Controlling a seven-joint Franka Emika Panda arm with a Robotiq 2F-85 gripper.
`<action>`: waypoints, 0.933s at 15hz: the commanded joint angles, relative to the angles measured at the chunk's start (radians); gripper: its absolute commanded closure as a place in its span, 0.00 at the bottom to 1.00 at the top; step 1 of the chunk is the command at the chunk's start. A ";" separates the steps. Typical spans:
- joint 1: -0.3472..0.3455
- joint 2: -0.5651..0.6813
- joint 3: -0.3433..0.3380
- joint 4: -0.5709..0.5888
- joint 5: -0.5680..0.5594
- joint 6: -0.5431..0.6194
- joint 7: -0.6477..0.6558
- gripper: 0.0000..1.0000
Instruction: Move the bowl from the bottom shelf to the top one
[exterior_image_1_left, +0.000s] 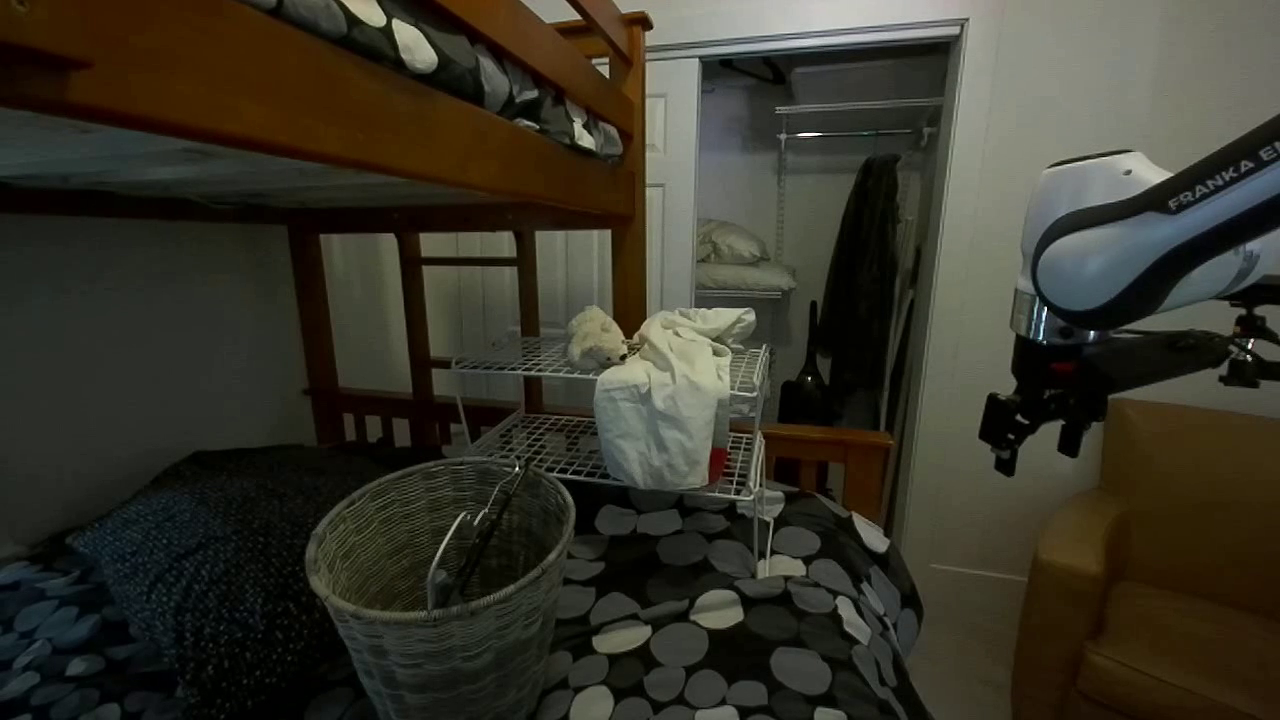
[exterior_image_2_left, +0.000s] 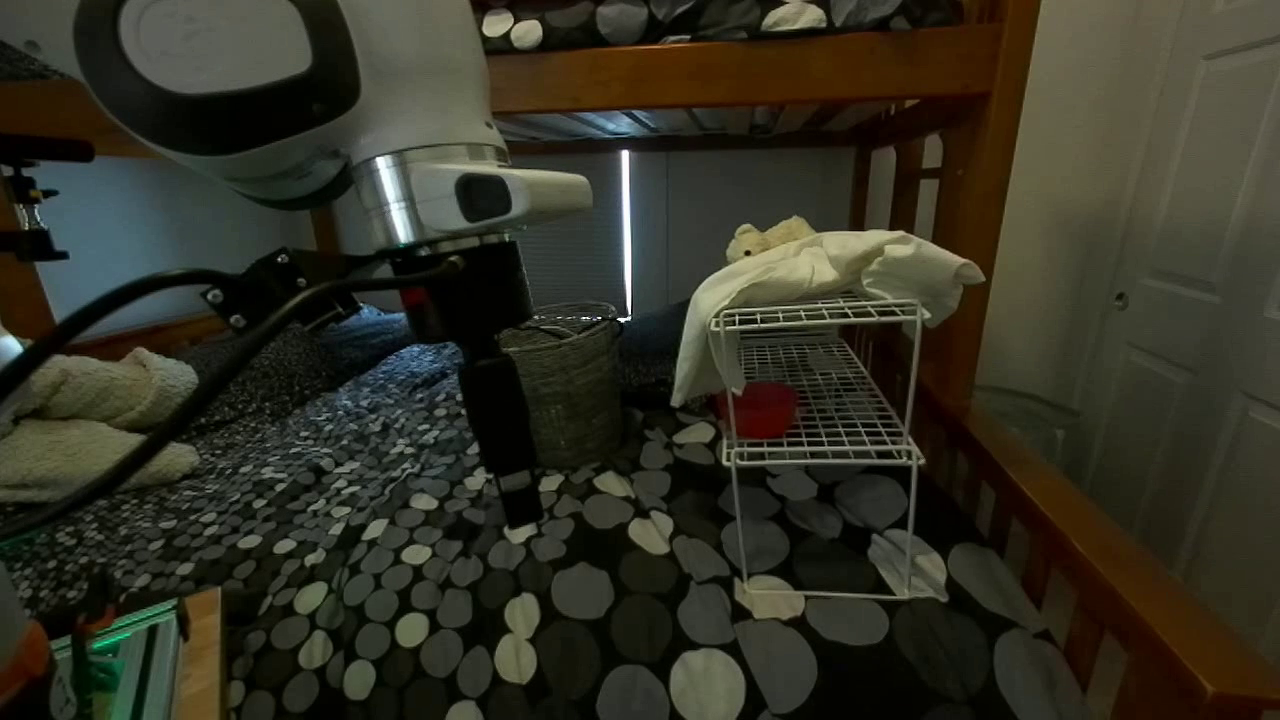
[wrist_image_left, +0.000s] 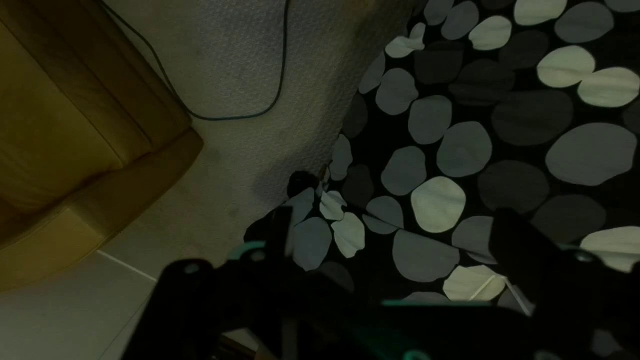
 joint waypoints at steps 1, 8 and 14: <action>0.072 0.044 0.024 0.003 0.015 0.050 -0.028 0.00; 0.169 0.245 0.311 0.000 -0.163 0.382 0.115 0.00; 0.090 0.296 0.454 0.004 -0.318 0.464 0.244 0.00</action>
